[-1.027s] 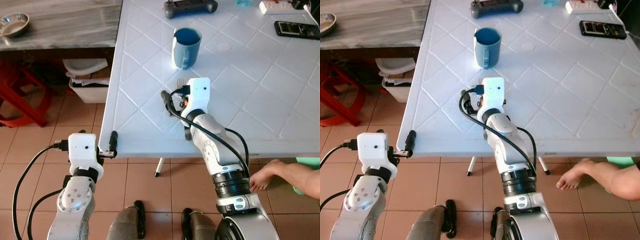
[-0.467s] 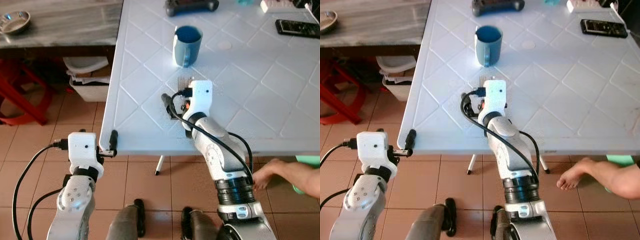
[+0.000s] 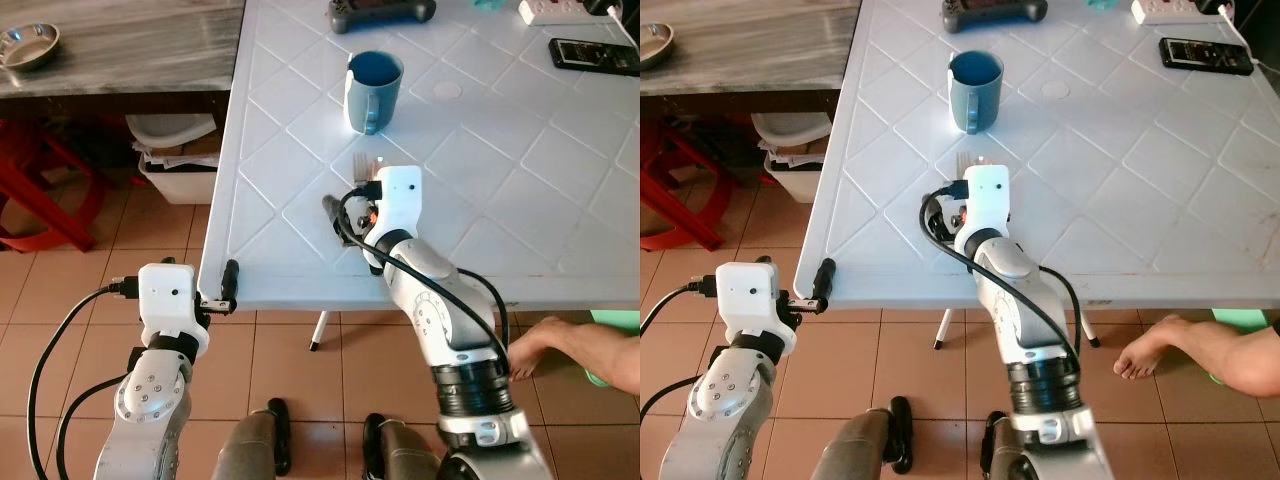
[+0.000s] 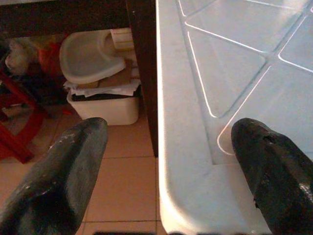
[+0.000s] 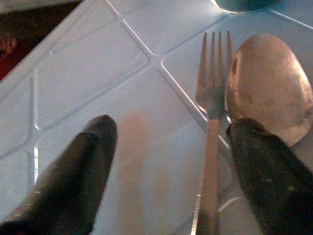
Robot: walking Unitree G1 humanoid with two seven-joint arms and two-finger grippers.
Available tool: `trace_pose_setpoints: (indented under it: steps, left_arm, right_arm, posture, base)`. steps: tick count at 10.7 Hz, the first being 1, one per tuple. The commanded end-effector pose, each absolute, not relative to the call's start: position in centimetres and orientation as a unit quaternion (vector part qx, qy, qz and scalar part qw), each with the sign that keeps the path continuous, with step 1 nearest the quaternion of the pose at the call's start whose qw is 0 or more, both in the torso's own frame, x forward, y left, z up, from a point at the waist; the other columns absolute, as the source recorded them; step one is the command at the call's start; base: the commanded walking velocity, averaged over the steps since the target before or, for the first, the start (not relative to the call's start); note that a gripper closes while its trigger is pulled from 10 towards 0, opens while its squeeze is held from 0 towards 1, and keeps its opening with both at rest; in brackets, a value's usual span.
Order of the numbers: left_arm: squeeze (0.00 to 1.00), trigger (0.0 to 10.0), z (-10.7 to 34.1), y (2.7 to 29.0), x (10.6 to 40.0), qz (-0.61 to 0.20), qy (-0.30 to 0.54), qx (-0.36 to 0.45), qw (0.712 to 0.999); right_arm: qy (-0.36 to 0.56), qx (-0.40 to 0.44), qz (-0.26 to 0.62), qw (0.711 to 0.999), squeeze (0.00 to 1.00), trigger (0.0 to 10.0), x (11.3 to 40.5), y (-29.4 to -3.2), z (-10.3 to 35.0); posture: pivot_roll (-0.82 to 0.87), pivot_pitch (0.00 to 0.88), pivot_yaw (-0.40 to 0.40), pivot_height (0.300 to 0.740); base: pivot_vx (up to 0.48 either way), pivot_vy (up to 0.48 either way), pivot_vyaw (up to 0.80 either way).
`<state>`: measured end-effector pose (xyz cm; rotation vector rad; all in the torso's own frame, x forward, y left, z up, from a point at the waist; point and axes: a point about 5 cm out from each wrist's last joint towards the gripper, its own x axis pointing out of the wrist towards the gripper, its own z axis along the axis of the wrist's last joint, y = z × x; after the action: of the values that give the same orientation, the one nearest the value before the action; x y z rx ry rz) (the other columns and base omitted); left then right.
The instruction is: Setting the table
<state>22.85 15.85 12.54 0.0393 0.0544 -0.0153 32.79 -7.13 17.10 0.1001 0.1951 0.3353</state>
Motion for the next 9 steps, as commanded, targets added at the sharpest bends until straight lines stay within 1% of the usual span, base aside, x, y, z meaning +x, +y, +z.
trace_pose_setpoints:
  steps: [1,3,4,5,6,7,8,9]
  left_arm:
    - [0.0,10.0,12.2,15.9,22.7,-0.009,0.038,0.022,0.999]
    - [0.0,10.0,12.1,15.8,22.7,-0.011,0.039,0.018,0.999]
    - [0.0,10.0,12.1,15.7,22.7,-0.014,0.04,0.016,0.999]
    - [0.0,10.0,12.1,15.6,22.7,-0.018,0.041,0.014,0.999]
    - [0.0,10.0,12.1,15.7,22.6,-0.017,0.041,0.014,0.999]
    - [0.0,10.0,12.1,15.7,22.5,-0.015,0.042,0.013,0.999]
    - [0.0,10.0,12.1,15.7,22.5,-0.015,0.043,0.013,0.999]
    - [0.0,10.0,12.1,15.7,22.5,-0.015,0.043,0.014,0.999]
  right_arm:
    - [0.174,0.038,0.166,0.97,0.0,0.0,32.4,-7.2,14.1]
    - [0.201,0.022,0.152,0.967,0.0,0.0,32.7,-8.6,13.0]
    - [0.208,0.01,0.151,0.966,0.0,0.2,32.9,-9.1,12.8]
    - [0.222,-0.025,0.144,0.964,0.0,0.5,33.6,-10.5,12.2]
    - [0.225,-0.037,0.139,0.964,0.0,1.3,33.7,-11.4,12.1]
    - [0.223,-0.04,0.129,0.965,0.0,3.6,33.8,-12.2,12.2]
    - [0.218,-0.037,0.124,0.967,0.0,5.3,33.9,-12.4,12.4]
    - [0.211,-0.034,0.126,0.969,0.0,10.0,34.2,-12.2,12.8]
  posture:
    - [0.08,0.272,0.058,0.74]
    - [0.08,0.275,0.058,0.74]
    - [0.08,0.275,0.059,0.74]
    - [0.08,0.276,0.057,0.74]
    - [0.08,0.278,0.056,0.74]
    - [0.08,0.281,0.052,0.74]
    - [0.08,0.283,0.052,0.74]
    - [0.08,0.283,0.054,0.74]
  base:
    - [0.0,0.0,0.0]
    - [0.0,0.0,0.0]
    - [0.0,0.0,0.0]
    - [0.0,0.0,0.0]
    - [0.0,0.0,0.0]
    - [0.0,0.0,0.0]
    - [0.0,0.0,0.0]
    - [0.0,0.0,0.0]
